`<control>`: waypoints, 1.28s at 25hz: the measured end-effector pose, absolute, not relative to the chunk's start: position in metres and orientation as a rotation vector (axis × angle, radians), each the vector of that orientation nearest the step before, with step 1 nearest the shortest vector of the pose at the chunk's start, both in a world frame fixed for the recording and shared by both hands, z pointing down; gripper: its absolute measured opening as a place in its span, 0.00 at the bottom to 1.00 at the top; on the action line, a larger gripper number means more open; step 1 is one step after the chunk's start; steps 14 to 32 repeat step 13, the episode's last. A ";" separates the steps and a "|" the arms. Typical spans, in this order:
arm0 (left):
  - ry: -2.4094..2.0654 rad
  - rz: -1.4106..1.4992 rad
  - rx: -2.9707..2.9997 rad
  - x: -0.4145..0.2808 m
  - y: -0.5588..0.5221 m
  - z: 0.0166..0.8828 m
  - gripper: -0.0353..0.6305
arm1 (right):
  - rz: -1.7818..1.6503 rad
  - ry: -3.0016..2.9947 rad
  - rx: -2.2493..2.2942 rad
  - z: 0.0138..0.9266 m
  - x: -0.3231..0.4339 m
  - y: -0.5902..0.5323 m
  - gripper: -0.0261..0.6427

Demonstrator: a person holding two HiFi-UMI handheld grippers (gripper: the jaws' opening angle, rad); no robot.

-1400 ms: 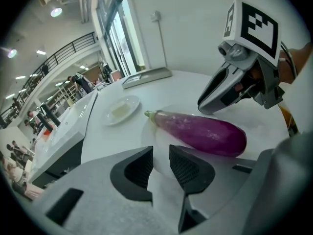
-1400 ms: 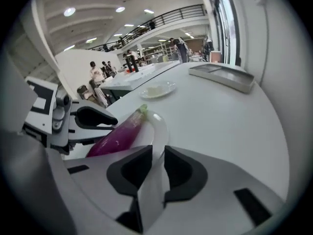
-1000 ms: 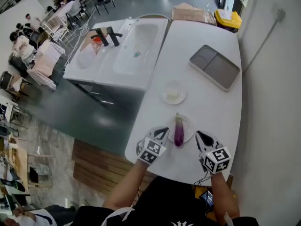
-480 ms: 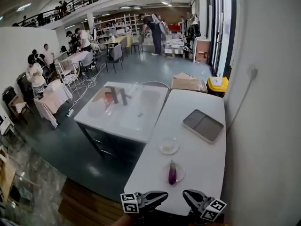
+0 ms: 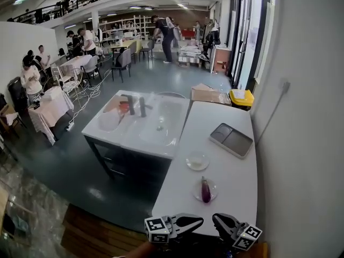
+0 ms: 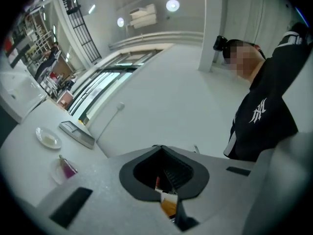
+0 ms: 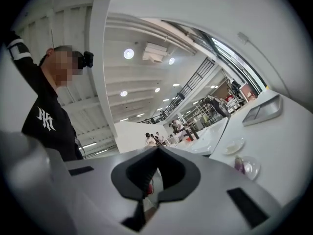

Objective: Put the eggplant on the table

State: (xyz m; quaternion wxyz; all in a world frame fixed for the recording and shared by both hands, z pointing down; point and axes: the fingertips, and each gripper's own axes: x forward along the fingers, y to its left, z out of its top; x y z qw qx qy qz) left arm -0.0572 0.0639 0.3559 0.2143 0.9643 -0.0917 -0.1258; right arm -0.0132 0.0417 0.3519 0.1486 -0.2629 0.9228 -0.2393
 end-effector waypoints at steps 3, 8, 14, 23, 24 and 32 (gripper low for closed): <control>-0.251 -0.404 2.672 -0.088 0.076 0.351 0.06 | -0.622 2.591 -0.759 0.334 -0.030 0.050 0.04; -0.102 -0.590 2.602 -0.119 0.090 0.339 0.06 | -0.635 2.565 -0.760 0.328 -0.047 0.077 0.04; -0.073 -0.584 2.584 -0.140 0.104 0.346 0.06 | -0.555 2.713 -0.852 0.343 -0.071 0.098 0.04; -0.073 -0.584 2.584 -0.140 0.104 0.346 0.06 | -0.555 2.713 -0.852 0.343 -0.071 0.098 0.04; -0.073 -0.584 2.584 -0.140 0.104 0.346 0.06 | -0.555 2.713 -0.852 0.343 -0.071 0.098 0.04; -0.073 -0.584 2.584 -0.140 0.104 0.346 0.06 | -0.555 2.713 -0.852 0.343 -0.071 0.098 0.04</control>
